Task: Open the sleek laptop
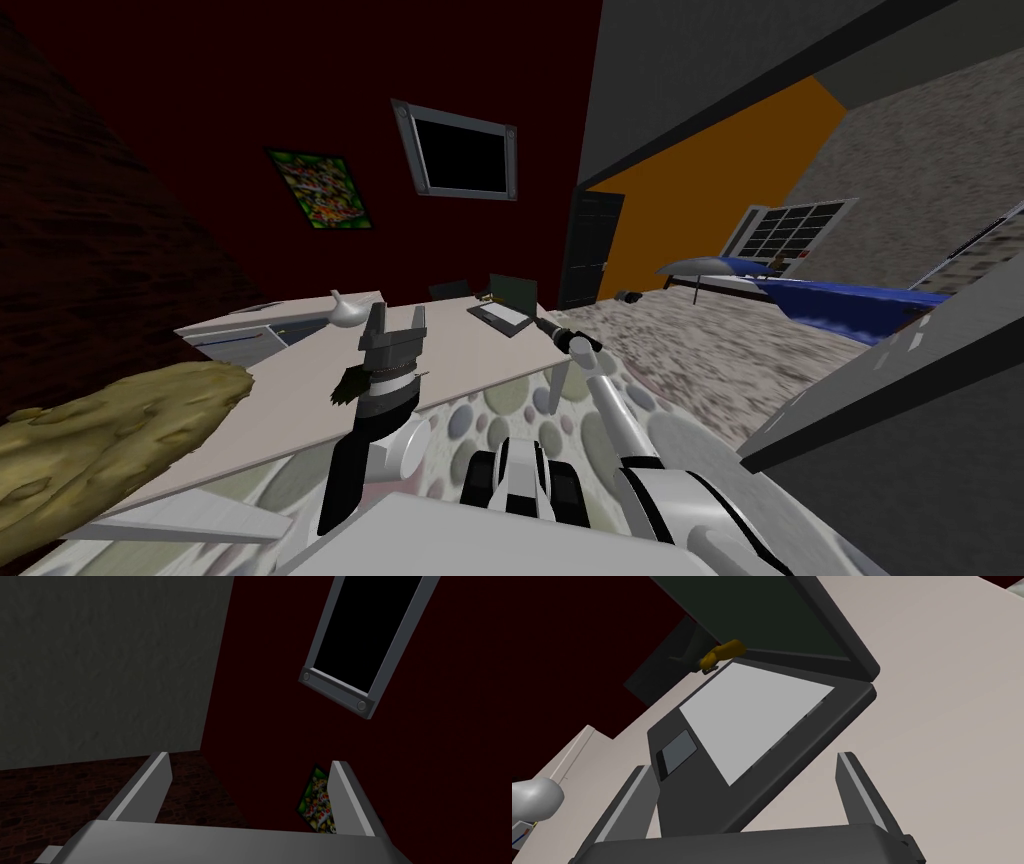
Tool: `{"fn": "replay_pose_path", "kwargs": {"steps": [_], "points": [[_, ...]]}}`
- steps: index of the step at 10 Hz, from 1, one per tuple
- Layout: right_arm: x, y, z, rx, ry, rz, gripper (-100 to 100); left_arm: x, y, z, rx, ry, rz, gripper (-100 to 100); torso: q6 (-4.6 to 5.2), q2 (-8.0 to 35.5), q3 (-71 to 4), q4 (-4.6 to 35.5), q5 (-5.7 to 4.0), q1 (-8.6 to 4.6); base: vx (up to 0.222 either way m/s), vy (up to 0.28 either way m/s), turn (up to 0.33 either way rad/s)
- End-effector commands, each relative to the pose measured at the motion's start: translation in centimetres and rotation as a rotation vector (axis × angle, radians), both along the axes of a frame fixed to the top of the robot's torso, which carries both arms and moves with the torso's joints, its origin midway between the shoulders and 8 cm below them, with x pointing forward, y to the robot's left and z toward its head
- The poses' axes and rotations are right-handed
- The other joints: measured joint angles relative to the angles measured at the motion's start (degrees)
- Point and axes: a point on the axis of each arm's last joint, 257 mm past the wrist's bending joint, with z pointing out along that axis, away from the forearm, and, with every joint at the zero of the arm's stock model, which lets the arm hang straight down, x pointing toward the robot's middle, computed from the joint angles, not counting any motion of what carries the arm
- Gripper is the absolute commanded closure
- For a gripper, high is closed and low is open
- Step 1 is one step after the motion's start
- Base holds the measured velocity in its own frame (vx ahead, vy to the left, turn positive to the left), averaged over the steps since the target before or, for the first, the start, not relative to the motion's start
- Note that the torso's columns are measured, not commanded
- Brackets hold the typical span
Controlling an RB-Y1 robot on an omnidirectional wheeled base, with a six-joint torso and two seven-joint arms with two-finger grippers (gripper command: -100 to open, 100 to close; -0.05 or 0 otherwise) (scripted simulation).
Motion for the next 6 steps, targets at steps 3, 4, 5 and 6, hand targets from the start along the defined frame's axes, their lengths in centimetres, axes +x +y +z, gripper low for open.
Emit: {"fn": "replay_pose_path", "kwargs": {"steps": [3, 4, 5, 6], "points": [[0.8, -1.2, 0.2, 0.001, 0.001, -0.033, -100, 0.0, 0.0, 0.0, 0.0, 0.0, 0.0, 0, -0.01, -0.05, -0.03, -0.01, 0.04, 0.11, 0.028, 0.0, 0.17], [0.4, -0.6, 0.0, 0.004, 0.003, -0.017, 100, 0.0, 0.0, 0.0, 0.0, 0.0, 0.0, 0, 0.04, 0.03, 0.01, 0.0, 0.01, 0.02, -0.009, 0.001, -0.22], [0.0, 0.1, 0.0, 0.004, 0.003, 0.002, 100, 0.0, 0.0, 0.0, 0.0, 0.0, 0.0, 0, 0.06, 0.14, 0.08, 0.03, -0.01, -0.04, -0.031, 0.0, -0.262], [0.2, -0.3, 0.1, 0.004, 0.002, -0.011, 100, 0.0, 0.0, 0.0, 0.0, 0.0, 0.0, 0, 0.02, 0.18, 0.11, 0.06, -0.01, -0.04, -0.017, 0.0, -0.046]]}}
